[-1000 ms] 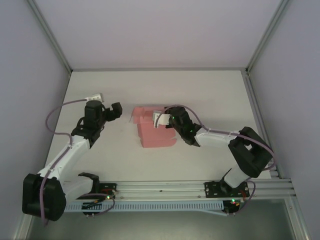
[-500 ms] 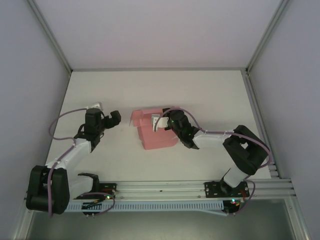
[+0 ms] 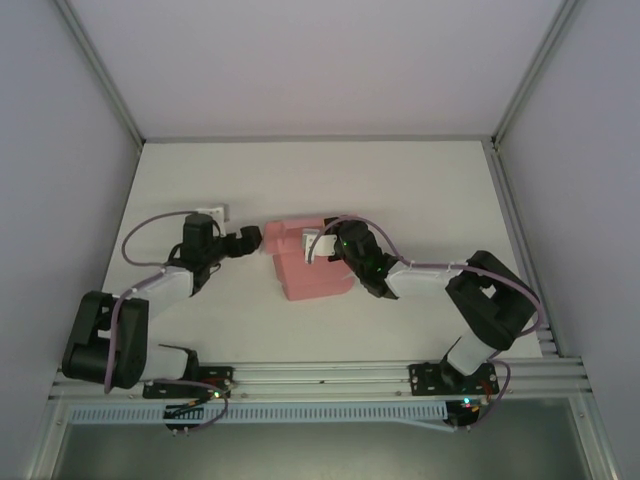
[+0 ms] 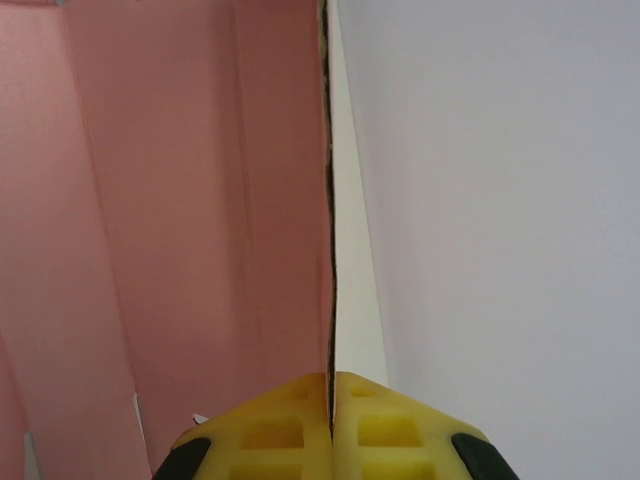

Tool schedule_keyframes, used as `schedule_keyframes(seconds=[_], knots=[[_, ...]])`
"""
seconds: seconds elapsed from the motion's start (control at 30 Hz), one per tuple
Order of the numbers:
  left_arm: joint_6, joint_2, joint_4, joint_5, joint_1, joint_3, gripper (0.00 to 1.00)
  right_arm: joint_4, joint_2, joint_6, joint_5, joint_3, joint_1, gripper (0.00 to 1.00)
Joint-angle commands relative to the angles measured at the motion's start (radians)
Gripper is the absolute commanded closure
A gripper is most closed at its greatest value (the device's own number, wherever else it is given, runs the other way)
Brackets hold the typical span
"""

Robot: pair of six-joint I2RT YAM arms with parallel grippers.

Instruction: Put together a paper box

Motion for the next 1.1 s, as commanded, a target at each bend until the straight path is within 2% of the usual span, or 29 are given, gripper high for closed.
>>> schedule_keyframes(seconds=[0.0,0.13,0.4,0.67,0.93,1.07], knots=[[0.118,0.023,0.053,0.094,-0.063,0.043,0.08,-0.002,-0.023,0.033,-0.010,0.003,0.010,1.00],[0.166,0.040,0.040,0.098,-0.128,0.059,0.13,-0.006,-0.027,0.038,0.000,0.009,0.010,1.00],[0.186,0.024,0.048,0.105,-0.174,0.063,0.20,-0.057,-0.022,0.046,0.015,0.024,0.010,1.00],[0.187,0.011,0.086,0.228,-0.188,0.060,0.20,-0.082,-0.018,0.064,0.014,0.035,0.010,1.00],[0.164,0.084,0.094,0.213,-0.197,0.086,0.19,-0.111,-0.046,0.091,-0.003,0.032,0.010,1.00],[0.195,0.051,0.078,0.191,-0.223,0.068,0.16,-0.104,-0.046,0.081,0.034,0.031,0.010,1.00]])
